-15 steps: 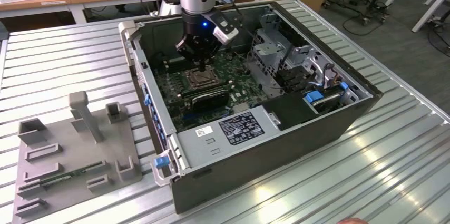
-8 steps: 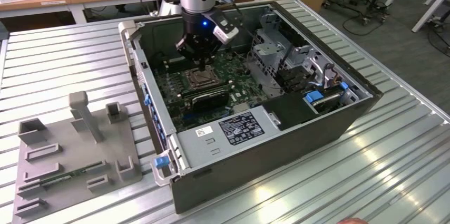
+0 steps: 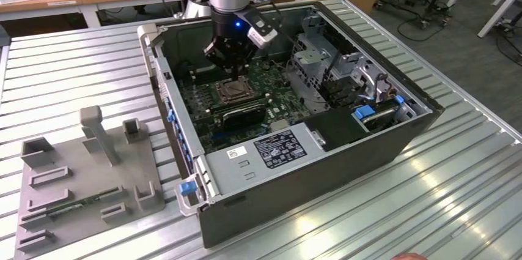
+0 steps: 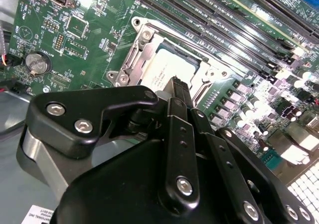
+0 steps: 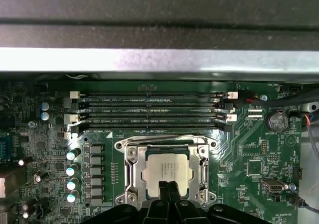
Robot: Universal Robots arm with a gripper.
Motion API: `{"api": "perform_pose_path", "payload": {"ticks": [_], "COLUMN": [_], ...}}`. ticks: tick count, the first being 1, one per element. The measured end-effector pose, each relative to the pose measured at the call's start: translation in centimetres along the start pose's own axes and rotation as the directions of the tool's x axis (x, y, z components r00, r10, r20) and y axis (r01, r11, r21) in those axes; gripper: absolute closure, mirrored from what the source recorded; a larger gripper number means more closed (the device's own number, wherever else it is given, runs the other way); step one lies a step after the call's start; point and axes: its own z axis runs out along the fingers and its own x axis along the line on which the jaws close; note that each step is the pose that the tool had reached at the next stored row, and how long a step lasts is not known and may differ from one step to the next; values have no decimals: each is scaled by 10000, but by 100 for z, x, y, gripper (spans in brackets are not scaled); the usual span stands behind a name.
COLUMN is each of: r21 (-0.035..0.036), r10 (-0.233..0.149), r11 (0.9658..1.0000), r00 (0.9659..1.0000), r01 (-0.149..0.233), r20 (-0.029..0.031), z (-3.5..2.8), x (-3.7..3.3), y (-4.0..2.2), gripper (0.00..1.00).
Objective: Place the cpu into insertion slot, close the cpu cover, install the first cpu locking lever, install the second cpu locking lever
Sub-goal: 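Install the second cpu locking lever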
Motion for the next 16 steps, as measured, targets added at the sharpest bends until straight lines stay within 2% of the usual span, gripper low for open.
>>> {"api": "perform_pose_path", "payload": {"ticks": [16], "r21": [-3], "r10": [0], "r11": [10000], "r00": [10000], "r01": [0], "r20": [3], "z": [-53], "x": [-4], "y": [-2], "gripper": [89]}}
